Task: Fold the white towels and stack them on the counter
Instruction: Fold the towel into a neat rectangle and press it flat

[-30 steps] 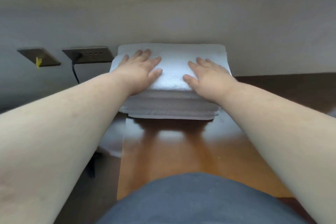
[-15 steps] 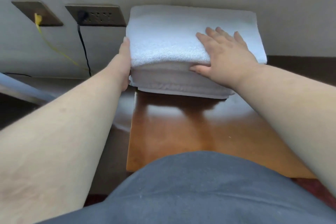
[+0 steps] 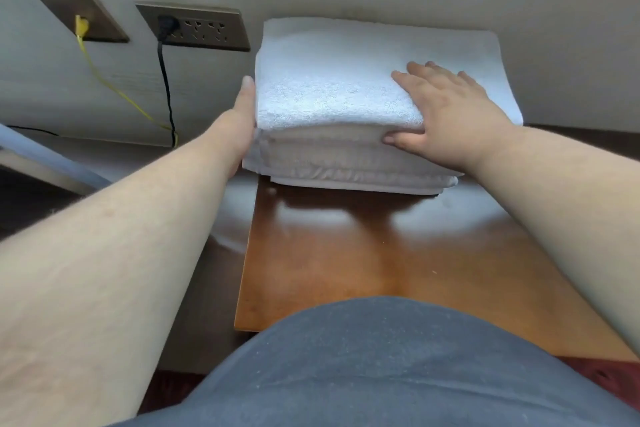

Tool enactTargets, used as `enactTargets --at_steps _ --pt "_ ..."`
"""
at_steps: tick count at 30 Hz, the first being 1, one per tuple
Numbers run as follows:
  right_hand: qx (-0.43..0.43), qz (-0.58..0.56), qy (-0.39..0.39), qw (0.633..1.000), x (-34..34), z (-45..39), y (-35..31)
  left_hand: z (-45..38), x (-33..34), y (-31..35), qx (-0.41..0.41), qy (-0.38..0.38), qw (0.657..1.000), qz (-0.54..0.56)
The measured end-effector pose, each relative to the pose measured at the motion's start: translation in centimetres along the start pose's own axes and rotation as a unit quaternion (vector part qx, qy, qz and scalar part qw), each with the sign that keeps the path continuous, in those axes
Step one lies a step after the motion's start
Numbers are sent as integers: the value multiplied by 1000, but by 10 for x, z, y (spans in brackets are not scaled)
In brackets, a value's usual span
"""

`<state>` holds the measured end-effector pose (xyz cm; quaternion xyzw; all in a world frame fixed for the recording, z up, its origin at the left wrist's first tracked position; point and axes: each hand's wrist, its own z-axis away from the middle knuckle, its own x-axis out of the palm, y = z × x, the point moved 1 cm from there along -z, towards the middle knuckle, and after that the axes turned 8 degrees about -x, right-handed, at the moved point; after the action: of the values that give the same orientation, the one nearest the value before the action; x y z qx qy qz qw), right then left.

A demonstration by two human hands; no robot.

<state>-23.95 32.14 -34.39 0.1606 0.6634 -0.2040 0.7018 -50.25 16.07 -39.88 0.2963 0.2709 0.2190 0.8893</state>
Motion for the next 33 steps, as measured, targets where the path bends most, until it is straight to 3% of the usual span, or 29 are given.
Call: enactTargets --at_steps 5,8,9,11,13,15,17,19,22,33 --pt "21 -38 -8 999 -5 3 -14 -5 9 -18 -4 -30 1000 9" --pt "27 -84 -13 996 -14 5 -15 2 -7 -2 -27 75 985 153" --pt "35 -102 -7 994 -17 4 -16 9 -15 10 27 139 965 223" --pt "67 -136 31 988 -21 0 -18 38 -19 38 241 232 905 263" --pt "103 -167 78 977 -23 -9 -24 73 10 57 467 201 857 90" --pt "118 -164 82 976 -22 -16 -27 95 53 69 566 109 795 -187" --pt "132 -113 43 984 -16 -16 -22 96 82 69 514 84 737 -431" --pt "159 -86 7 984 -12 -8 -11 85 85 59 460 92 685 -558" --pt "170 -88 -9 981 -8 8 3 69 62 53 491 97 647 -574" --pt "177 -117 7 977 -5 12 6 59 20 81 485 141 609 -612"
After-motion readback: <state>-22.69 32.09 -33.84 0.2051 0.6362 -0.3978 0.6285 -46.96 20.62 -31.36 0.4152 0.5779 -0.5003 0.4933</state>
